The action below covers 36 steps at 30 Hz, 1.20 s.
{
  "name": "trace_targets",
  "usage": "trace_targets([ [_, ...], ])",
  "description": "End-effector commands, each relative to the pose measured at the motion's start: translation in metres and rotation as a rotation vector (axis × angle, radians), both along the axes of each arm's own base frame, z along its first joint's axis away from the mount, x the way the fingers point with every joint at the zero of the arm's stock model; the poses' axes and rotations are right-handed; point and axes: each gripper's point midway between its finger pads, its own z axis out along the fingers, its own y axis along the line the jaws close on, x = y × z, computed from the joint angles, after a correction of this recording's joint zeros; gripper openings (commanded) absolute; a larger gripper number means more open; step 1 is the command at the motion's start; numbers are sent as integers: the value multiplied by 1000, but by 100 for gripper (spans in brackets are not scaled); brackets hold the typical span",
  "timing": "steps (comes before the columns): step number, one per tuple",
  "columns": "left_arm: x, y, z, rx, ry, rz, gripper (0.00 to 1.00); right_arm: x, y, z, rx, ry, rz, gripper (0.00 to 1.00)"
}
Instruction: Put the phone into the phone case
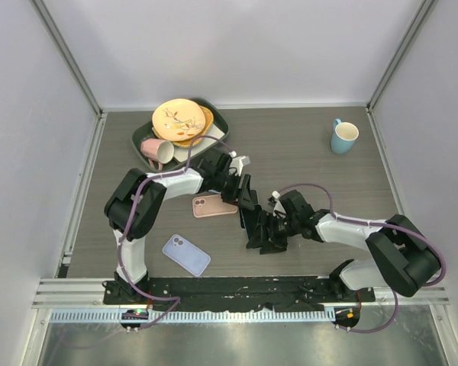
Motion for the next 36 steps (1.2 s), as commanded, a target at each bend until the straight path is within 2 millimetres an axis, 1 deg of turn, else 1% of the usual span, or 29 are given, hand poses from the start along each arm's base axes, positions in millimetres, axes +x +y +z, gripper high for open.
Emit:
trace_targets([
  [1, -23, -5, 7, -60, 46, -36, 54, 36, -22, -17, -179, -143, -83, 70],
  [2, -27, -3, 6, -58, 53, -32, 54, 39, -24, -17, -191, -151, -90, 70],
  [3, -28, -4, 8, -69, 42, -33, 53, 42, -31, -20, -221, -156, -96, 70],
  [4, -30, -5, 9, -75, 48, -30, 50, 47, -32, -16, -224, -171, -97, 70],
  [5, -34, -2, 4, -71, 59, -25, 49, 49, -34, -15, -228, -176, -101, 70],
  [7, -37, -4, 9, -97, 59, -19, 42, 58, -41, -12, -238, -198, -110, 70],
  [8, -42, -2, 6, -94, 72, -17, 41, 61, -44, -8, -235, -211, -117, 70],
  [9, -42, -5, 12, -117, 53, -19, 40, 63, -46, -6, -232, -215, -119, 70],
  [11, -47, -4, 11, -124, 68, -9, 38, 69, -50, -1, -216, -228, -131, 70],
  [13, -49, -8, 17, -153, 48, -10, 36, 71, -53, 0, -209, -229, -132, 69],
  [14, -53, -7, 15, -153, 62, 1, 36, 71, -54, -1, -210, -227, -134, 70],
  [16, -52, -11, 23, -187, 40, 9, 33, 70, -56, -2, -209, -226, -133, 70],
  [18, -51, -10, 22, -187, 38, 26, 32, 71, -58, -2, -210, -226, -138, 70],
  [19, -51, -8, 21, -175, 34, 28, 35, 70, -58, -2, -210, -226, -138, 70],
  [20, -49, -7, 23, -164, 16, 29, 38, 71, -59, -1, -213, -230, -145, 70],
  [21, -49, 1, 14, -100, 12, 39, 43, 71, -61, -2, -218, -228, -150, 70],
  [22, -50, 4, 15, -81, 2, 29, 50, 71, -62, -2, -221, -228, -156, 70],
  [23, -47, 4, 22, -77, -24, 19, 53, 72, -64, -2, -224, -225, -159, 70],
  [24, -54, 15, 16, -11, 8, 23, 55, 72, -66, -3, -230, -224, -163, 70],
  [25, -53, 20, 15, 16, -27, 4, 59, 72, -68, -3, -235, -225, -166, 70],
  [26, -52, 22, 18, 34, -37, -5, 60, 74, -69, -3, -238, -227, -173, 70],
  [27, -59, 31, 16, 80, -19, -17, 60, 75, -71, -4, -244, -227, -178, 70],
  [28, -59, 36, 17, 102, -43, -36, 60, 76, -73, -4, -246, -228, -182, 70],
  [30, -58, 43, 23, 133, -66, -29, 60, 78, -76, -6, -255, -222, -193, 70],
  [33, -48, 48, 33, 127, -95, 3, 62, 80, -79, -6, -260, -218, -204, 70],
  [35, -37, 47, 40, 107, -99, 34, 64, 83, -80, -6, -264, -223, -208, 70],
  [36, -28, 50, 40, 99, -95, 60, 65, 83, -82, -6, -269, -220, -211, 70],
])
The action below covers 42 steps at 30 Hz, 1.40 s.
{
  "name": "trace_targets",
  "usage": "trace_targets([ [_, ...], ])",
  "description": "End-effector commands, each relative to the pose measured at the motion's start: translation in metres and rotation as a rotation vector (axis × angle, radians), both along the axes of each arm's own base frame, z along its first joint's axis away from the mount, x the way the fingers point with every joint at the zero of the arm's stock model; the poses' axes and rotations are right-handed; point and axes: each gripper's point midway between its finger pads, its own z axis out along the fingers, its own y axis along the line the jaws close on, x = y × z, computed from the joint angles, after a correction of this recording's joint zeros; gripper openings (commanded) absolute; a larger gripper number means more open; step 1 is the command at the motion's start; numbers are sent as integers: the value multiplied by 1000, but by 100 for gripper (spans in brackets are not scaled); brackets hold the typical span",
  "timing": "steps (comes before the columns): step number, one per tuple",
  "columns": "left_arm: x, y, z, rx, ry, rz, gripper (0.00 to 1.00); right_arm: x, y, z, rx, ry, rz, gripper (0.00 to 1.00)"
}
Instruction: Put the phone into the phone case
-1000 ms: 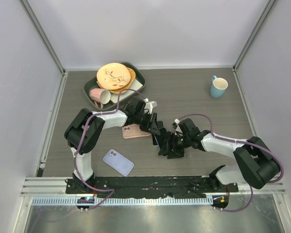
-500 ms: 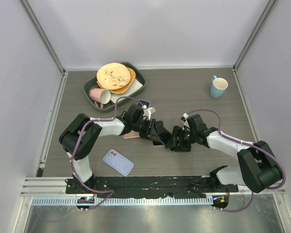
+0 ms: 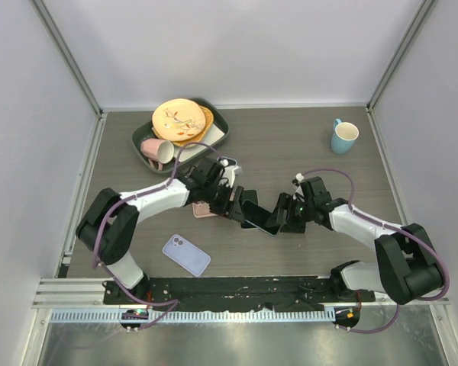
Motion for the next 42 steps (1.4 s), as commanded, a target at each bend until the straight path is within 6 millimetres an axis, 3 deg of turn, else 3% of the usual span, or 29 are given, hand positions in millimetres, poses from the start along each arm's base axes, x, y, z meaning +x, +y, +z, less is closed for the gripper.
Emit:
trace_targets([
  [1, 32, 10, 18, -14, -50, 70, 66, 12, -15, -5, -79, -39, -27, 69],
  [5, 57, 4, 21, -120, -27, 109, 66, 13, -18, -7, -86, -34, -36, 70],
  [13, 75, -16, 14, -216, 52, 96, 55, 18, -20, -11, -90, -29, -50, 68],
  [30, 66, -25, -11, -216, 125, 93, 44, 28, 11, -7, 81, 9, -21, 64],
  [40, 57, -41, 4, -267, 128, 44, 32, 36, 21, 2, 153, -20, -40, 63],
  [42, 56, -44, 6, -269, 123, 36, 25, 39, 21, 5, 153, -34, -37, 63],
])
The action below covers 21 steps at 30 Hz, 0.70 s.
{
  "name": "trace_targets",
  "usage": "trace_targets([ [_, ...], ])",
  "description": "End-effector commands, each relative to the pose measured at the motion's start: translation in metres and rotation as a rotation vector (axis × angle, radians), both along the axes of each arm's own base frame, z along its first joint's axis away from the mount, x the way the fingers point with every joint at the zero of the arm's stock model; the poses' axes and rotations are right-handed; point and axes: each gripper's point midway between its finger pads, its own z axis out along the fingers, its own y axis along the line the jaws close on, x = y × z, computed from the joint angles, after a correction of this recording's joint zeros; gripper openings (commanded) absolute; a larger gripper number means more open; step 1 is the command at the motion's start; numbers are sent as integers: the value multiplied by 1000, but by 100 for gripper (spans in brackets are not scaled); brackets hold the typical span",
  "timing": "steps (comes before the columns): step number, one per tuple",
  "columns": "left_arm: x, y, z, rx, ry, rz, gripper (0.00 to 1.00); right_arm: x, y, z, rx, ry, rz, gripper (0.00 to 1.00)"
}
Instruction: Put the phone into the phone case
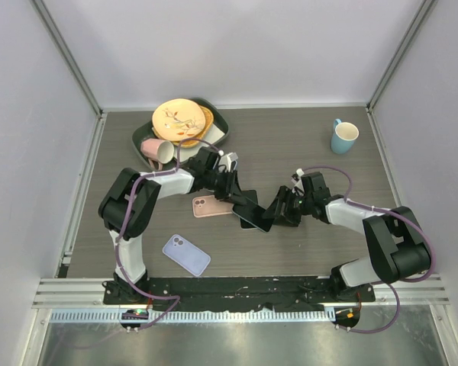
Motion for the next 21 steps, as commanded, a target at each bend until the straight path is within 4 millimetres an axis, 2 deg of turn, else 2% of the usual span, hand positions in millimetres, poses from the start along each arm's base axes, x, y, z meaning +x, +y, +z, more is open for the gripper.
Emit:
trace_targets([
  [1, -13, -25, 25, -95, -17, -87, 20, 12, 4, 5, 11, -50, -1, 63],
  [3, -16, -28, 25, -100, -11, -101, 18, 15, 5, 10, 11, -70, -3, 63],
  [9, -34, -45, 31, -116, -12, -161, 17, 24, 7, 24, 20, -114, -6, 64],
  [11, -40, -50, 31, -117, -13, -178, 12, 25, 7, 26, 19, -125, -4, 63],
  [12, -40, -51, 32, -115, -15, -177, 1, 27, 8, 30, 22, -137, -4, 63],
  [15, -38, -52, 35, -114, -28, -166, 0, 27, 6, 37, 13, -148, -2, 64],
  [17, -36, -52, 49, -129, -57, -160, 0, 27, 2, 41, -5, -160, 0, 64],
  [21, -23, -46, 81, -169, -102, -113, 0, 33, 1, 66, -21, -232, 20, 64],
])
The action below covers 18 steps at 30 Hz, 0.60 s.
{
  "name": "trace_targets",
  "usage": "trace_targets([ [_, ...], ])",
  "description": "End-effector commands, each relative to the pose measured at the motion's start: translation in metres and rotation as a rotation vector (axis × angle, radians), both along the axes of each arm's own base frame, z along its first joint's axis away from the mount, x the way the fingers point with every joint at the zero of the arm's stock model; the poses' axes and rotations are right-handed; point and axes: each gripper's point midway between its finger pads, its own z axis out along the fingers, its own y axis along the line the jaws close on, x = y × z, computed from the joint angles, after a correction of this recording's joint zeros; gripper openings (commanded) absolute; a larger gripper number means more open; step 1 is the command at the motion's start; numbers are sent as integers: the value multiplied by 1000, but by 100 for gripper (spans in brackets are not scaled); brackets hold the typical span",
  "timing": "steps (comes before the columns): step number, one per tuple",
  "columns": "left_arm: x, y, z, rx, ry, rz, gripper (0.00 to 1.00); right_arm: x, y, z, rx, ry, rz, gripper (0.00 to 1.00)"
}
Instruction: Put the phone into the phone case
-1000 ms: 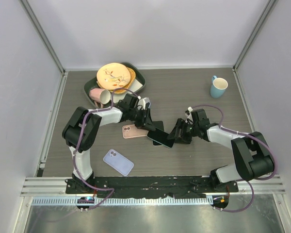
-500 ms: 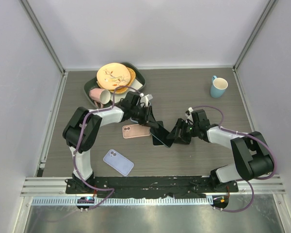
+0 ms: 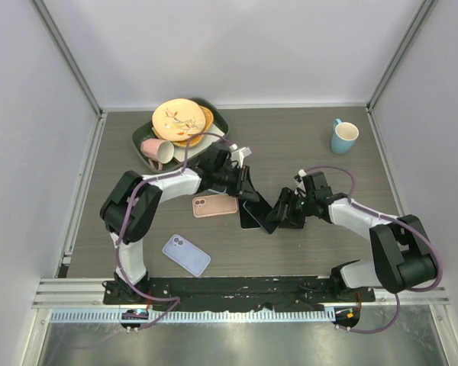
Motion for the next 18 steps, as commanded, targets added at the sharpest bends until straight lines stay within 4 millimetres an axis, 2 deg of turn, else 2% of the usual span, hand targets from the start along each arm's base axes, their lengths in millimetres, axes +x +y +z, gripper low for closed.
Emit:
trace_targets([
  [1, -10, 2, 49, -74, 4, -9, 0, 44, 11, 71, 43, -285, 36, 64],
  [3, -4, 9, 76, -134, -34, 14, 0, 49, 11, 85, 39, -331, 48, 65],
  [5, 5, 24, 89, -157, -42, 60, 0, 49, 10, 96, 40, -354, 54, 65],
  [6, 10, 36, 107, -176, -73, 88, 0, 52, 11, 105, 48, -377, 60, 65],
  [8, 14, 52, 112, -170, -93, 129, 0, 54, 12, 116, 52, -404, 63, 65],
  [9, 17, 67, 127, -182, -121, 162, 0, 55, 12, 120, 54, -415, 63, 65],
  [11, 15, 83, 133, -183, -125, 193, 0, 56, 15, 131, 75, -435, 74, 66],
  [13, 14, 104, 150, -195, -159, 241, 0, 56, 23, 149, 129, -467, 106, 67],
  [14, 15, 117, 149, -189, -154, 278, 0, 56, 26, 156, 151, -483, 115, 67],
  [15, 9, 124, 164, -212, -189, 289, 0, 57, 32, 168, 196, -519, 136, 68],
  [16, 5, 129, 161, -211, -180, 304, 0, 56, 36, 175, 236, -518, 137, 71],
  [17, 6, 138, 165, -224, -179, 332, 0, 54, 41, 179, 268, -529, 150, 71],
  [18, 3, 143, 170, -238, -184, 347, 0, 57, 46, 193, 315, -570, 161, 72],
])
